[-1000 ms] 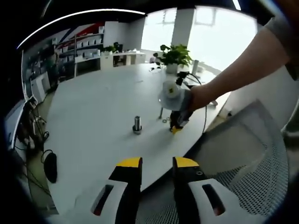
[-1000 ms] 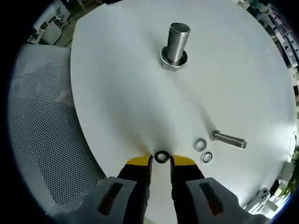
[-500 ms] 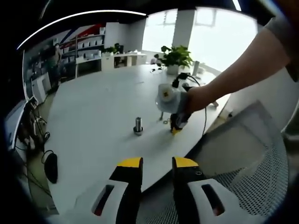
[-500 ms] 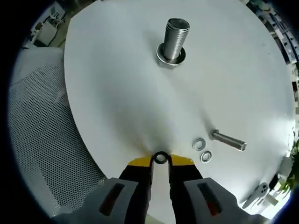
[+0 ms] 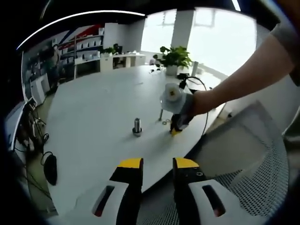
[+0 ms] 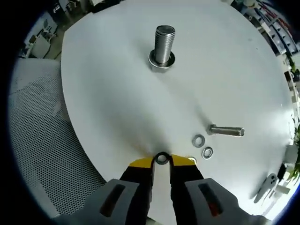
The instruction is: Place the washer onto the threaded stud by aligning its center hole with the stud, sliding it down to the base, and recovering from edge contact or off-axis alignment until the washer reaches the visible bottom stop.
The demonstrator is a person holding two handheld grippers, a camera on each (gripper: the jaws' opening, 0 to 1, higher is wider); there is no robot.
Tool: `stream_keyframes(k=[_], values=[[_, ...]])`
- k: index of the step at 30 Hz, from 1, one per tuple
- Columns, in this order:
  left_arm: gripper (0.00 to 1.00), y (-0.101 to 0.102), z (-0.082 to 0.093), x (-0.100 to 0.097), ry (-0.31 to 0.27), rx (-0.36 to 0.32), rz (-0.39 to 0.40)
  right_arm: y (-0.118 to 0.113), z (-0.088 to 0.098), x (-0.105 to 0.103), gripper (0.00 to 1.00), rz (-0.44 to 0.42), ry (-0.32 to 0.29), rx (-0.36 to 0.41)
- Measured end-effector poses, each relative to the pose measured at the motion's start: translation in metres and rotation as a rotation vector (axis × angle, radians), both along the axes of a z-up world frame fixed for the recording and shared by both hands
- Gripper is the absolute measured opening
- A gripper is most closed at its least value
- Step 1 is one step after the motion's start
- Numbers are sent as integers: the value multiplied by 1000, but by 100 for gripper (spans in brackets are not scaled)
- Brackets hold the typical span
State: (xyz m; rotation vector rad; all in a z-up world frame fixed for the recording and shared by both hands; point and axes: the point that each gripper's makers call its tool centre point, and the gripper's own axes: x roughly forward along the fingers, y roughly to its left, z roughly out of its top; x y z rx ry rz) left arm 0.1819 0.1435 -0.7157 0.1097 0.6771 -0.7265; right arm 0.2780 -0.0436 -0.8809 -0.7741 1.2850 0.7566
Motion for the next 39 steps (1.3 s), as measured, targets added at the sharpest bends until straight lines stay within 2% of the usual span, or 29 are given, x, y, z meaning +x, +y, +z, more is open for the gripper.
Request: stream_keyframes(k=[8,12,18,22,29,35,39], values=[[23,0,1,1,-7,0,4,0,-1,1,15,-3,13,-24],[23,1,2,2,-10,-2,12,-1,-1,1,15,-37,11,-28],[23,2,2,3,-16,4,13,0,-1,1,15,11,18,-40],[23,2,1,2,-10,6,9,0,0,1,15,-35,27,-41],[22,1,0,2,-6,6,2,0,-1,1,15,-3,25,-48],[22,1,0,2,-5,2,4,0,-1,0,15,-13,11,-38],[23,3,5,4,-28,-4,17,0,0,0,15,9,10,-34]])
